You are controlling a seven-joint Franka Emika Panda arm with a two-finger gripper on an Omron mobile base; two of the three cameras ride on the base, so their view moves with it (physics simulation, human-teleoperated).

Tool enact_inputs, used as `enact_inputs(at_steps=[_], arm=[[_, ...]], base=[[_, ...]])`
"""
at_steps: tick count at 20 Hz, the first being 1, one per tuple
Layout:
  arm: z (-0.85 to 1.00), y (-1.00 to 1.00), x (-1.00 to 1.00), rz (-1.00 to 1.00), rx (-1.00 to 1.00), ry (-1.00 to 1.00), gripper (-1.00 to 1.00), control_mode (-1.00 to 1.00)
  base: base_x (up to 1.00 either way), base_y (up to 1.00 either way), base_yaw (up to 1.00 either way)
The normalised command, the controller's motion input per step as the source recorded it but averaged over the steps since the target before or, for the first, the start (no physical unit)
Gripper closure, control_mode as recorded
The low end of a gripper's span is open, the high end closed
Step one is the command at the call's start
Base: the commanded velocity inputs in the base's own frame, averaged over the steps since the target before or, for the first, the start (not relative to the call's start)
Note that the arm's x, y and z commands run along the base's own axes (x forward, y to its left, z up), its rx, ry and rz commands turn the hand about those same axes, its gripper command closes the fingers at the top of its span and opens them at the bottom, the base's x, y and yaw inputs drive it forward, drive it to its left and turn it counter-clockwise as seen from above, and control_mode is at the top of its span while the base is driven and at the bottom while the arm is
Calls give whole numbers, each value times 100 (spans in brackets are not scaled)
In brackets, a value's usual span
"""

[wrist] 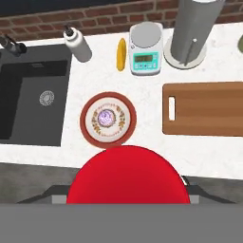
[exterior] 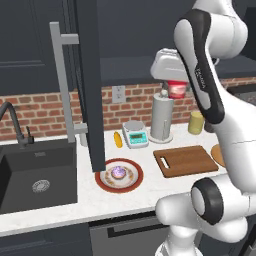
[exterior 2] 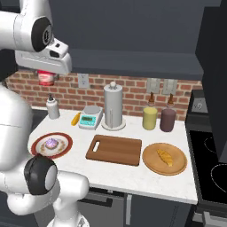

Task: From the different types of pastries on the counter, select a croissant and place it on the cutting board. Then retrieve a jar of jam from the cabinet and place it alongside the croissant on the cutting board.

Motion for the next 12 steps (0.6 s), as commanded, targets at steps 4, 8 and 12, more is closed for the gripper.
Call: enact_inputs(at_steps=[4, 8, 12], arm=[[-43, -25, -100, 3, 0, 10, 100, -100], [-73, -29, -91, 10, 0, 19, 100, -100], [-87, -50, -59, 28, 0, 29, 100, -100]], base=[[0, 0, 0], [0, 0, 0], [0, 0, 0]])
